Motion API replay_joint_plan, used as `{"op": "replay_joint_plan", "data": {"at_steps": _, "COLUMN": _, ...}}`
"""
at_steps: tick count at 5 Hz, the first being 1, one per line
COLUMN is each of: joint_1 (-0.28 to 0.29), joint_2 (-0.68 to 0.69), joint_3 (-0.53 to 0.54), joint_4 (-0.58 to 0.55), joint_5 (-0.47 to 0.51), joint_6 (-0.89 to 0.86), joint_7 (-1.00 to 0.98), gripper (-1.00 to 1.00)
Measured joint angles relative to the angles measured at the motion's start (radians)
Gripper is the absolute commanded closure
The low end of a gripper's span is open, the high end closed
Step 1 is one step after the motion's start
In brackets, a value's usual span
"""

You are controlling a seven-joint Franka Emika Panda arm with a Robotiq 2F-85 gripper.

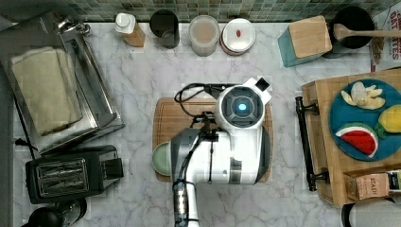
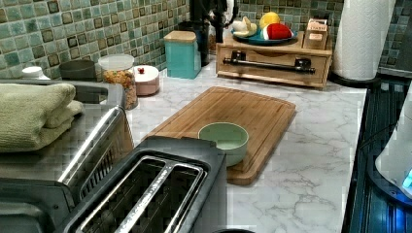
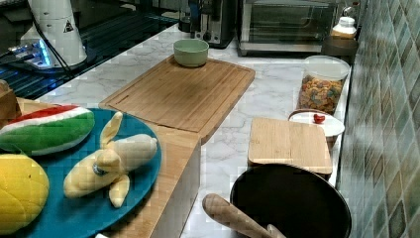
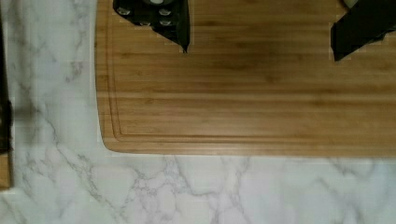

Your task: Open the drawer.

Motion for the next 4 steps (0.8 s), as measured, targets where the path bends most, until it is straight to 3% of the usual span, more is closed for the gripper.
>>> {"op": "replay_joint_plan", "data": {"at_steps": 2, "joint_1": -0.012, "joint_2": 0.043, "joint_3": -0.128, "joint_4": -0.053, "joint_5": 0.001, "joint_6": 0.167, "joint_7": -0.278, "gripper": -1.00}}
{"op": "replay_joint_plan", "data": {"at_steps": 4, "joint_1": -0.057, "joint_2": 0.043, "joint_3": -0.210, "joint_4": -0.107, "joint_5": -0.036, "joint_6": 0.248, "joint_7": -0.311, "gripper": -1.00}}
